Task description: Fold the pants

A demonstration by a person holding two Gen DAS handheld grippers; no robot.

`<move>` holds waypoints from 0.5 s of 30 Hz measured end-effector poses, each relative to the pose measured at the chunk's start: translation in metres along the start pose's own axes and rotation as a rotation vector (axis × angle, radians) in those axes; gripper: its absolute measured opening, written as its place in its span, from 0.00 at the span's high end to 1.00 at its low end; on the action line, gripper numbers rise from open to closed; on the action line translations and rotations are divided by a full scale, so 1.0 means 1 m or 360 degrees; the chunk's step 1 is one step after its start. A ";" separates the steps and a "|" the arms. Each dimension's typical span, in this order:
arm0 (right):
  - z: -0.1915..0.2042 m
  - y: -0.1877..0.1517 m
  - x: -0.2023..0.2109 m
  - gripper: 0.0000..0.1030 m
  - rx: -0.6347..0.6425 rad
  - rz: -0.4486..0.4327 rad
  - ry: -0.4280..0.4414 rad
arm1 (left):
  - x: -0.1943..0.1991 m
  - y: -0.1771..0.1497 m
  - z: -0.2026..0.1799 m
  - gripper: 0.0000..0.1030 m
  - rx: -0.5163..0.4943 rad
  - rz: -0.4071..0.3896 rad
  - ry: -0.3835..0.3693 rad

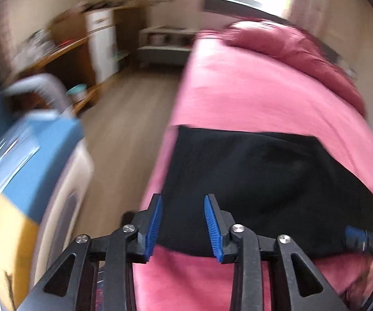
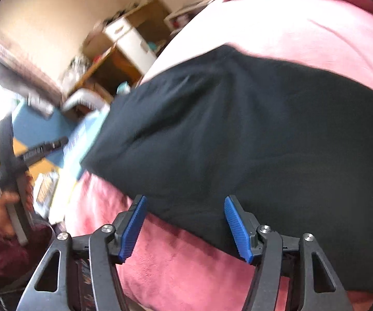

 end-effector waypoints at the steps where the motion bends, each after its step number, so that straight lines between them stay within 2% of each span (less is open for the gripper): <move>1: -0.012 0.002 0.015 0.39 -0.0074 -0.0051 -0.0008 | 0.000 -0.001 -0.018 0.65 -0.0076 -0.0010 -0.0047; 6: -0.087 -0.005 0.094 0.39 -0.0481 -0.0310 -0.0090 | -0.011 -0.019 -0.097 0.65 -0.0335 0.0064 -0.0293; 9: -0.142 -0.024 0.155 0.39 -0.0762 -0.0523 -0.0183 | -0.013 -0.031 -0.136 0.65 -0.0478 0.0099 -0.0419; 11: -0.177 -0.043 0.195 0.40 -0.0940 -0.0673 -0.0262 | -0.014 -0.037 -0.152 0.65 -0.0546 0.0117 -0.0452; 15: -0.244 -0.090 0.260 0.57 -0.1316 -0.0957 -0.0303 | -0.018 -0.050 -0.180 0.65 -0.0667 0.0179 -0.0487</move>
Point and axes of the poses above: each gripper's, at about its wrist camera, not at the fingertips, and x roughly against the way its jaws point, z to its left, y to its top, the point moved 5 cm from there along -x, roughly the way its jaws point, and after that the axes turned 5 degrees about y, right-handed, at the moved point
